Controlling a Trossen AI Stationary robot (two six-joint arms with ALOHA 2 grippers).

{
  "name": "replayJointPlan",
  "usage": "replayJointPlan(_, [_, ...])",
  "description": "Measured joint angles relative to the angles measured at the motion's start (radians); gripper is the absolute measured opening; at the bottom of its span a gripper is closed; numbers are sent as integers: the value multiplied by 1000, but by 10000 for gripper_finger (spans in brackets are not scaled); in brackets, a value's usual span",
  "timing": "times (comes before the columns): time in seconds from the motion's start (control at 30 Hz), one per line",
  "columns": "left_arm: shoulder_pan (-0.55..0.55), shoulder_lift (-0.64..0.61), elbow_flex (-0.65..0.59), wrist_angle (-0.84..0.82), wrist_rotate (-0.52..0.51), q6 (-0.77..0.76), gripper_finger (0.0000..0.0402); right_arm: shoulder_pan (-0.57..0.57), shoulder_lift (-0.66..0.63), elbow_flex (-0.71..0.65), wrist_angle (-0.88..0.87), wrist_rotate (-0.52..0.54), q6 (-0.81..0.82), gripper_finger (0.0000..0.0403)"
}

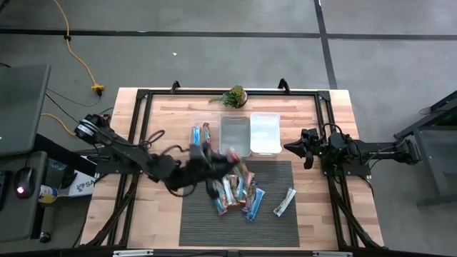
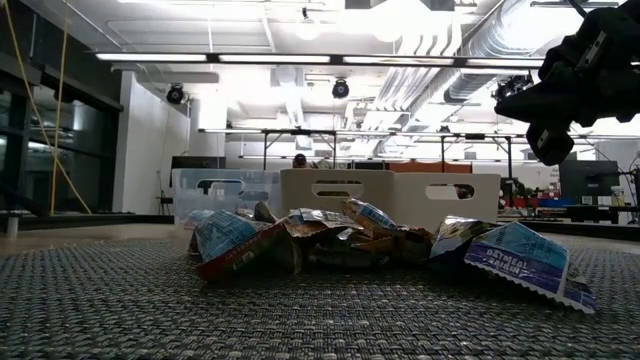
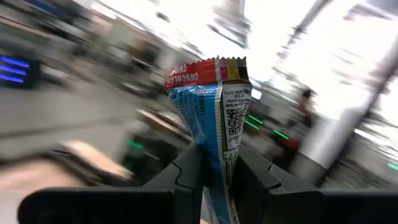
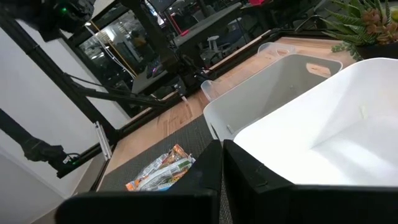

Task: Pick and place Granola Bars by type
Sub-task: Put the red granola bar into the transparent bin

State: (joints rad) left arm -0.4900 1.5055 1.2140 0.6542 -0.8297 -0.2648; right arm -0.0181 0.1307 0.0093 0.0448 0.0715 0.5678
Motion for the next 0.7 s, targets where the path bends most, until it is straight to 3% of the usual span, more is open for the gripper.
replayJointPlan(0.17, [0, -78, 0, 1, -371, 85, 60, 0, 0, 0, -1, 0, 0, 0])
replayJointPlan(0.3, [40, -146, 0, 0, -566, 190, 60, 0, 0, 0, -2, -1, 0, 0])
replayJointPlan(0.53, [211, -270, 0, -47, -594, 285, 60, 0, 0, 0, -2, -1, 0, 0])
replayJointPlan(0.7, [347, -331, 0, -131, -548, 277, 60, 0, 0, 0, -2, 0, 0, 0])
